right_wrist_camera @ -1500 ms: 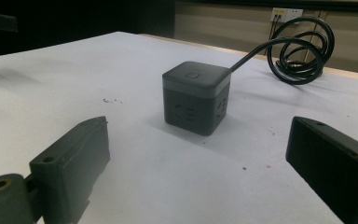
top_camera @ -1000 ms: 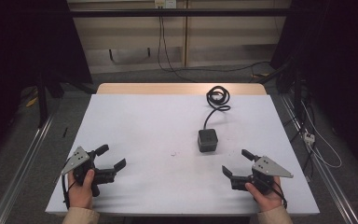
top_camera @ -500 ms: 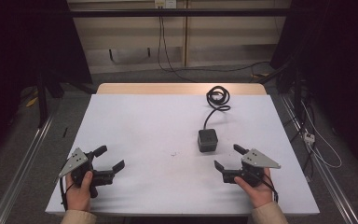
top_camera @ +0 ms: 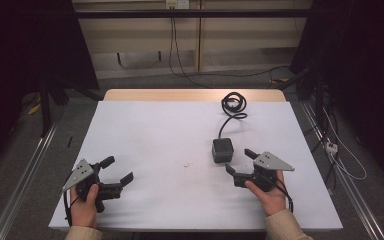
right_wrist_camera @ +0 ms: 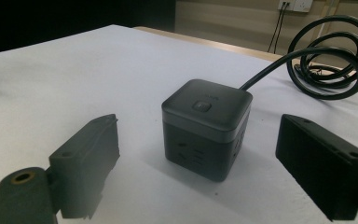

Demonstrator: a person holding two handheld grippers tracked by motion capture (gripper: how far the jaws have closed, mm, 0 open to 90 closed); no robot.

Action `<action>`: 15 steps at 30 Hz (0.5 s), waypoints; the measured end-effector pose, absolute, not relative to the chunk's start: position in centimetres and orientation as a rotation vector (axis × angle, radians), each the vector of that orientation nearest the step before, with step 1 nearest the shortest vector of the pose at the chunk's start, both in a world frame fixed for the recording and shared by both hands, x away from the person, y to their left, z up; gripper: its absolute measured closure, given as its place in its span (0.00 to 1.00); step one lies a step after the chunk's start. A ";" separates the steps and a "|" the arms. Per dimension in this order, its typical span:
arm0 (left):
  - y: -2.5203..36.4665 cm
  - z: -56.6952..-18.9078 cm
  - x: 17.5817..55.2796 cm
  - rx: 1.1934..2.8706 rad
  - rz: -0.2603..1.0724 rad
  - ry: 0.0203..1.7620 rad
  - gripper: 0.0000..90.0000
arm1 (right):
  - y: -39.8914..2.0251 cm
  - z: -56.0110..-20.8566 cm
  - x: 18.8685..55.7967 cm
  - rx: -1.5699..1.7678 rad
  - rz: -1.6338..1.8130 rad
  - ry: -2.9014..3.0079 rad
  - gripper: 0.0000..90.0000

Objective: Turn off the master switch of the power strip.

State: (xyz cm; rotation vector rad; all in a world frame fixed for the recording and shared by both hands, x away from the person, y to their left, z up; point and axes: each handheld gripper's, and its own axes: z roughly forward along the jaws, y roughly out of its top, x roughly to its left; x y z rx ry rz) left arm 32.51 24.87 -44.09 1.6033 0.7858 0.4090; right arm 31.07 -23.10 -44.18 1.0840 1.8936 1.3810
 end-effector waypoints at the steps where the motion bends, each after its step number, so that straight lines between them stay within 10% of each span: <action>1: 24.9 -44.1 32.5 1.604 0.409 0.785 0.03 | -23.1 -44.1 31.2 1.084 1.383 1.891 0.16; 15: 25.0 -44.1 32.5 1.600 0.415 0.788 0.03 | -22.7 -43.3 32.1 1.109 1.372 1.895 0.29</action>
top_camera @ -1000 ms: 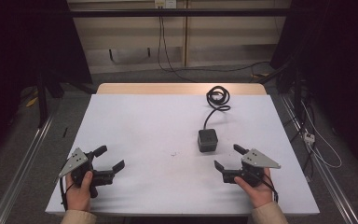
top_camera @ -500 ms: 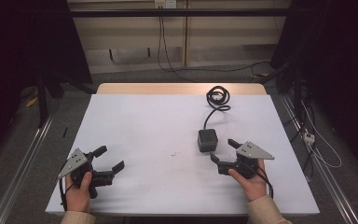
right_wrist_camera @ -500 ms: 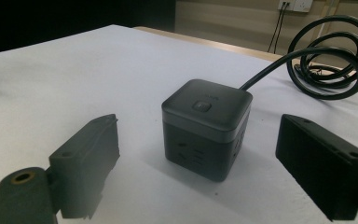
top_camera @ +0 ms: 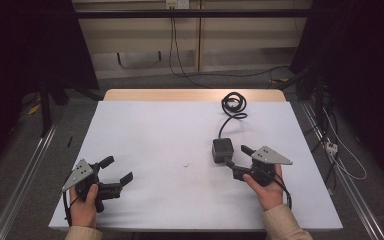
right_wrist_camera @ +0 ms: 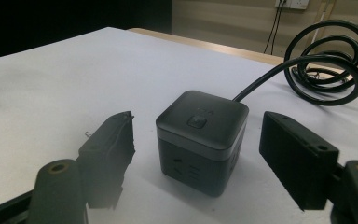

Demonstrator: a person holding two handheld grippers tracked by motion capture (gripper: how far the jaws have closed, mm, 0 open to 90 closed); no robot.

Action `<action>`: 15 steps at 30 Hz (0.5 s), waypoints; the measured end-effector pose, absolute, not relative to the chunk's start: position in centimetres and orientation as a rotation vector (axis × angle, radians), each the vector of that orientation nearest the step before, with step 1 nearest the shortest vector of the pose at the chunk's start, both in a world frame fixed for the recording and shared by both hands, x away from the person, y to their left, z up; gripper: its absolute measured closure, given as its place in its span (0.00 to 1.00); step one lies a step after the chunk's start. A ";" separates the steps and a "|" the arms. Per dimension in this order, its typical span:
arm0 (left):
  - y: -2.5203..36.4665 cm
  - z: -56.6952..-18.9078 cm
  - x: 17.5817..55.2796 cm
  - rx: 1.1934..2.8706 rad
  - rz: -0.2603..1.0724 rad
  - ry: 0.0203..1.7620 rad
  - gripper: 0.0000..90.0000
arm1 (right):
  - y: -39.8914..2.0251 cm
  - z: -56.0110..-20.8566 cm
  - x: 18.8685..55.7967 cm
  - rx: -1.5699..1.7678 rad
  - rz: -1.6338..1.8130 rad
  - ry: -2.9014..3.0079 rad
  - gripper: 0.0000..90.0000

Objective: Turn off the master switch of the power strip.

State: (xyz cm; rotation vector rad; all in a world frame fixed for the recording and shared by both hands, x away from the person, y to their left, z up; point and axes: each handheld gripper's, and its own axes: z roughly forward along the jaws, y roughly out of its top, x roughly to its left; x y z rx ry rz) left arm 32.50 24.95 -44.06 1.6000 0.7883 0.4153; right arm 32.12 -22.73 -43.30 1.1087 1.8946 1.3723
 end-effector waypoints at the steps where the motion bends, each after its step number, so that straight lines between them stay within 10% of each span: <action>1: 24.9 -44.1 32.5 1.600 0.415 0.788 0.03 | -22.7 -43.3 32.2 1.109 1.376 1.896 0.31; 15: 25.0 -44.1 32.4 1.597 0.418 0.789 0.03 | -22.4 -42.8 32.9 1.105 1.388 1.915 0.51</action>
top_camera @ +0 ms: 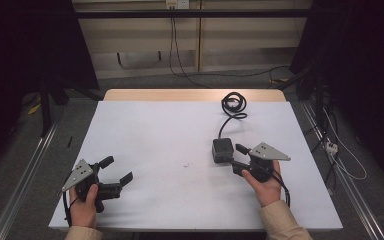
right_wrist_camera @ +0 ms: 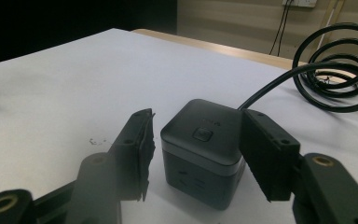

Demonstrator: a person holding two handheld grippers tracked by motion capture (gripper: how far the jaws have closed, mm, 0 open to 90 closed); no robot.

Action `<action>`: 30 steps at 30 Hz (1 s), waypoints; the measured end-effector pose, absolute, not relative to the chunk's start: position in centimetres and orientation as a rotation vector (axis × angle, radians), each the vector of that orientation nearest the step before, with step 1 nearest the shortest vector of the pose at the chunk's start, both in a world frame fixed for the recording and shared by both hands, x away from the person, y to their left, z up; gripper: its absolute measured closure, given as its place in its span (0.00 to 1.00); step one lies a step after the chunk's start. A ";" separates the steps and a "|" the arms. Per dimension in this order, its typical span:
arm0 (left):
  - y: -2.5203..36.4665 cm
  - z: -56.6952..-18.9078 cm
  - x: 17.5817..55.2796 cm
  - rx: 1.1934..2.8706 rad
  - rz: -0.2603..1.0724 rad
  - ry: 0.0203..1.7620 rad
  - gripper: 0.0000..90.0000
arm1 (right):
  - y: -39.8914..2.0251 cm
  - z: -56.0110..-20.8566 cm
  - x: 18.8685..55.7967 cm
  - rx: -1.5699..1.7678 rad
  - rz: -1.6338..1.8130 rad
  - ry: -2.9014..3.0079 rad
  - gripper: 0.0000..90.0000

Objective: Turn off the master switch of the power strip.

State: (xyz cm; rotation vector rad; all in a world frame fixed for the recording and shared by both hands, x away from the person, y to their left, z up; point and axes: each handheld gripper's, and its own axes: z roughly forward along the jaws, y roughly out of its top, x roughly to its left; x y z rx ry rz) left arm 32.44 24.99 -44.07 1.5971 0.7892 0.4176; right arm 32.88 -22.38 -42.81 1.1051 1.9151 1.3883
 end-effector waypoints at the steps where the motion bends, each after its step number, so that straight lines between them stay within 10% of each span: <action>1: 25.0 -44.1 32.4 1.598 0.418 0.790 0.03 | -22.3 -42.8 33.0 1.105 1.390 1.918 0.51; 30: 24.9 -44.1 32.4 1.605 0.416 0.790 0.03 | -21.8 -42.2 34.6 1.100 1.405 1.973 0.75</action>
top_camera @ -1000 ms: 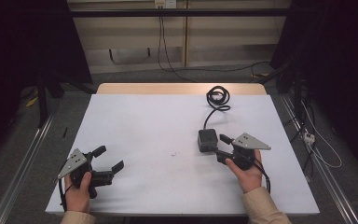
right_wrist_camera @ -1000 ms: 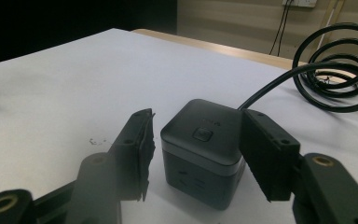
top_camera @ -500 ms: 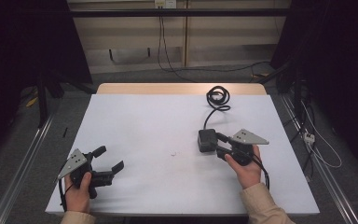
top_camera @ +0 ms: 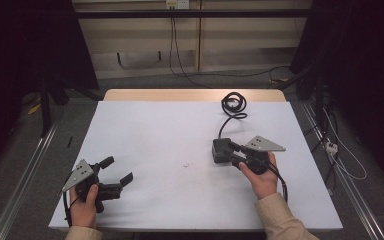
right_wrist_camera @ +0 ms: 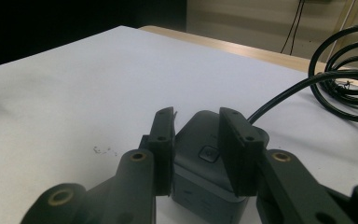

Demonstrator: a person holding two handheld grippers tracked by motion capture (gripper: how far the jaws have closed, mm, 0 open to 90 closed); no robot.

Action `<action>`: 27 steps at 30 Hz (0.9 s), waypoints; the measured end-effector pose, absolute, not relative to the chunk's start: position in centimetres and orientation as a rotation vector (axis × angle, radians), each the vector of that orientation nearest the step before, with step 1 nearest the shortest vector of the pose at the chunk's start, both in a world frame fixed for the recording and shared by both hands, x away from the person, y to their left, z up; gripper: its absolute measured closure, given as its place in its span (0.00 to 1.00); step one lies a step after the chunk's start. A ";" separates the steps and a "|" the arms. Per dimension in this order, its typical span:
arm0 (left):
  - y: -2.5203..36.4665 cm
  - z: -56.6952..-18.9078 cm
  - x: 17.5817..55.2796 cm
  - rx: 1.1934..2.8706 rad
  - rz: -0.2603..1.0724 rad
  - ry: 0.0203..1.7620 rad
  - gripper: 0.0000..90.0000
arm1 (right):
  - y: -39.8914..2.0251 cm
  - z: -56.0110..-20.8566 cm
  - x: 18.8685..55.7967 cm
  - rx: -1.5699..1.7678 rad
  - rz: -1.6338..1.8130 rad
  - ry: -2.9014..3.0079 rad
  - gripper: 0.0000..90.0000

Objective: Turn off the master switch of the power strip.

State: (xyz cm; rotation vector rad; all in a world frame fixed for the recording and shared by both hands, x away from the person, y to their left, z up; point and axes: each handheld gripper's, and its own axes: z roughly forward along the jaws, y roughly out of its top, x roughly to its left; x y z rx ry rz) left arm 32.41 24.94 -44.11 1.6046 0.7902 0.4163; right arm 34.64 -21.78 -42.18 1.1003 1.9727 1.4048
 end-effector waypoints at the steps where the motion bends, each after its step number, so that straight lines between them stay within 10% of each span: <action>1: 24.9 -44.1 32.4 1.605 0.418 0.788 0.03 | -21.7 -42.2 34.7 1.106 1.403 1.972 0.76; 27: 24.9 -44.0 32.4 1.606 0.425 0.781 0.03 | -21.4 -42.3 35.7 1.124 1.395 2.001 0.88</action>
